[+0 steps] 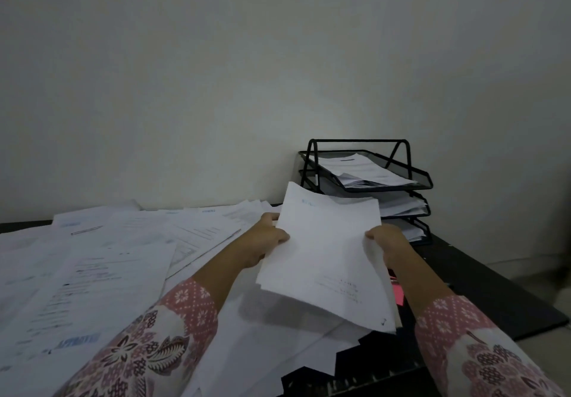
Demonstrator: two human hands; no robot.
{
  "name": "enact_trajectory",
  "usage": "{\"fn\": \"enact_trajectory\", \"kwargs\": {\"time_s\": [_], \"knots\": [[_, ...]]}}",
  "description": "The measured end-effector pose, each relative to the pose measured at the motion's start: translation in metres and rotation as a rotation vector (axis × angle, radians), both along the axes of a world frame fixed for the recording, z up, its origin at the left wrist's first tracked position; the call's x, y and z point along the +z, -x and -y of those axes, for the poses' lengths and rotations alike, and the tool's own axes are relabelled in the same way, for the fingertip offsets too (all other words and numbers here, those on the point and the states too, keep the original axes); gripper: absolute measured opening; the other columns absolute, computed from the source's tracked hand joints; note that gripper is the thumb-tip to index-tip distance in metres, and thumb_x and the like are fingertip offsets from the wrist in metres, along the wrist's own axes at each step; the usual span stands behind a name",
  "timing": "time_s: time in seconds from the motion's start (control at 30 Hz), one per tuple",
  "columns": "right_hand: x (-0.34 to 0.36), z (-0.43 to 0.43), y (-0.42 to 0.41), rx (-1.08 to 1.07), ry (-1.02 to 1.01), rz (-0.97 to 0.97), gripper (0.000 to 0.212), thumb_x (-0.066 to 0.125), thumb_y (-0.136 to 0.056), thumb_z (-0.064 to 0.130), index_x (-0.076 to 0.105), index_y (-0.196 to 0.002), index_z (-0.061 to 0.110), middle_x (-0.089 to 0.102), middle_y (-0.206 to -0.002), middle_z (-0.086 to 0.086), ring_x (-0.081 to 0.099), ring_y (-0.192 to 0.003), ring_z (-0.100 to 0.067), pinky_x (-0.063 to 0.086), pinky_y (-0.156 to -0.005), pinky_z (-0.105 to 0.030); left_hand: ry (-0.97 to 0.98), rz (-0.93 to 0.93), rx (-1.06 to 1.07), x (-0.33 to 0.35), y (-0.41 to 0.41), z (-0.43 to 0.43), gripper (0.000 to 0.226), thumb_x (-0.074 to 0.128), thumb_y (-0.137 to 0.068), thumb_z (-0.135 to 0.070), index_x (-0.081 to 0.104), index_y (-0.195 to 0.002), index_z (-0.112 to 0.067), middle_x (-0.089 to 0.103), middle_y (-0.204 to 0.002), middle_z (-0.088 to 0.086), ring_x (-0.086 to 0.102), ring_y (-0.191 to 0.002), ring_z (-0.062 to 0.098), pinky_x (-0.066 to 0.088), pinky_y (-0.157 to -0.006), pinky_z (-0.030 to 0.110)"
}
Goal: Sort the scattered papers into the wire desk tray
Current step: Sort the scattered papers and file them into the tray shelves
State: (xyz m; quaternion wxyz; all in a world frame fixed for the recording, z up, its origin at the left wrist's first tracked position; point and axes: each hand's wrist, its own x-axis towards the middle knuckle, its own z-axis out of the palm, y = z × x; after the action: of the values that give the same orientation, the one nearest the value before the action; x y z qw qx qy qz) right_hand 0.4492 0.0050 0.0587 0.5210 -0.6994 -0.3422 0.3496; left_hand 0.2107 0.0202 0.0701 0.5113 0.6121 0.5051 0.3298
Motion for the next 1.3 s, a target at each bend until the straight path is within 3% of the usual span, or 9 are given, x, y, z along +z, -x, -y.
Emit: {"fn": "enact_trajectory", "kwargs": {"time_s": [0.13,0.3,0.5,0.67,0.77,0.93,1.07,1.2,1.3], "knots": [[-0.001,0.003,-0.029,-0.098,-0.001,-0.047,0.040,0.045,-0.094,-0.001,0.040,-0.134,-0.010,0.043,-0.139,-0.022,0.041,-0.127,-0.036,0.035,-0.103,-0.040,0.076,0.020,-0.178,-0.003,-0.016,0.006,0.056,0.057,-0.093,-0.014,0.029,-0.141,-0.019,0.051,-0.125,0.006,0.058,-0.106,0.026,0.054,-0.083,0.035],[-0.001,0.005,-0.054,-0.170,-0.003,-0.116,0.041,0.048,-0.094,0.001,0.041,-0.134,-0.008,0.044,-0.137,-0.021,0.041,-0.125,-0.036,0.034,-0.102,-0.039,0.173,0.034,-0.389,-0.008,-0.024,0.009,0.043,0.049,-0.097,-0.014,0.031,-0.135,-0.021,0.058,-0.121,0.007,0.068,-0.085,0.022,0.056,-0.058,0.026],[0.002,0.013,-0.069,-0.134,-0.026,-0.195,0.035,0.053,-0.093,0.008,0.050,-0.125,-0.005,0.053,-0.095,-0.015,0.049,-0.088,-0.028,0.040,-0.099,-0.043,0.026,-0.048,-0.230,-0.009,-0.053,-0.005,0.046,0.044,-0.097,-0.005,0.028,-0.139,-0.015,0.049,-0.127,0.012,0.064,-0.072,0.017,0.039,-0.043,0.016],[-0.005,0.017,-0.084,-0.084,0.007,-0.225,0.025,0.056,-0.090,0.011,0.054,-0.113,0.001,0.052,-0.089,-0.013,0.050,-0.077,-0.027,0.043,-0.085,-0.041,0.019,-0.035,-0.167,-0.001,-0.084,-0.008,0.036,0.040,-0.095,0.003,0.034,-0.128,-0.012,0.050,-0.103,0.010,0.057,-0.045,0.009,0.032,-0.038,0.016],[-0.011,0.017,-0.094,-0.096,0.010,-0.224,0.034,0.058,-0.089,0.013,0.054,-0.118,-0.004,0.056,-0.108,-0.019,0.054,-0.091,-0.032,0.047,-0.084,-0.042,0.037,-0.055,-0.114,-0.002,-0.101,-0.017,0.031,0.039,-0.093,0.003,0.036,-0.119,-0.015,0.050,-0.098,0.013,0.044,-0.048,0.012,0.031,-0.040,0.019],[-0.006,0.021,-0.102,-0.113,-0.088,-0.401,0.008,0.055,-0.089,0.007,0.053,-0.083,0.003,0.053,-0.080,-0.012,0.052,-0.064,-0.022,0.046,-0.047,-0.028,0.065,0.078,-0.011,-0.006,-0.124,-0.032,0.033,0.036,-0.091,0.004,0.038,-0.119,-0.012,0.045,-0.091,0.007,0.042,-0.063,0.015,0.034,-0.042,0.019],[-0.007,0.016,-0.097,-0.084,-0.240,-0.557,0.011,0.052,-0.090,0.006,0.050,-0.080,0.007,0.052,-0.070,-0.009,0.051,-0.035,-0.009,0.034,-0.032,-0.013,0.091,0.262,0.033,-0.008,-0.142,-0.034,0.039,0.037,-0.092,0.002,0.033,-0.129,-0.009,0.047,-0.118,0.013,0.053,-0.072,0.020,0.042,-0.037,0.014],[-0.008,0.005,-0.088,-0.114,-0.305,-0.566,0.014,0.047,-0.092,-0.002,0.047,-0.079,0.004,0.049,-0.069,-0.011,0.053,-0.047,-0.012,0.040,-0.035,-0.013,-0.005,0.121,0.028,-0.009,-0.152,-0.034,0.040,0.042,-0.095,-0.009,0.029,-0.133,-0.007,0.046,-0.115,0.010,0.058,-0.089,0.024,0.058,-0.063,0.030],[-0.008,-0.003,-0.085,-0.186,-0.354,-0.560,0.007,0.048,-0.093,-0.004,0.050,-0.087,0.000,0.053,-0.071,-0.013,0.057,-0.054,-0.015,0.046,-0.039,-0.013,-0.368,-0.311,0.080,-0.016,-0.147,-0.041,0.051,0.042,-0.097,-0.028,0.028,-0.139,-0.004,0.025,-0.141,0.014,0.032,-0.129,0.031,0.033,-0.103,0.035]]}}
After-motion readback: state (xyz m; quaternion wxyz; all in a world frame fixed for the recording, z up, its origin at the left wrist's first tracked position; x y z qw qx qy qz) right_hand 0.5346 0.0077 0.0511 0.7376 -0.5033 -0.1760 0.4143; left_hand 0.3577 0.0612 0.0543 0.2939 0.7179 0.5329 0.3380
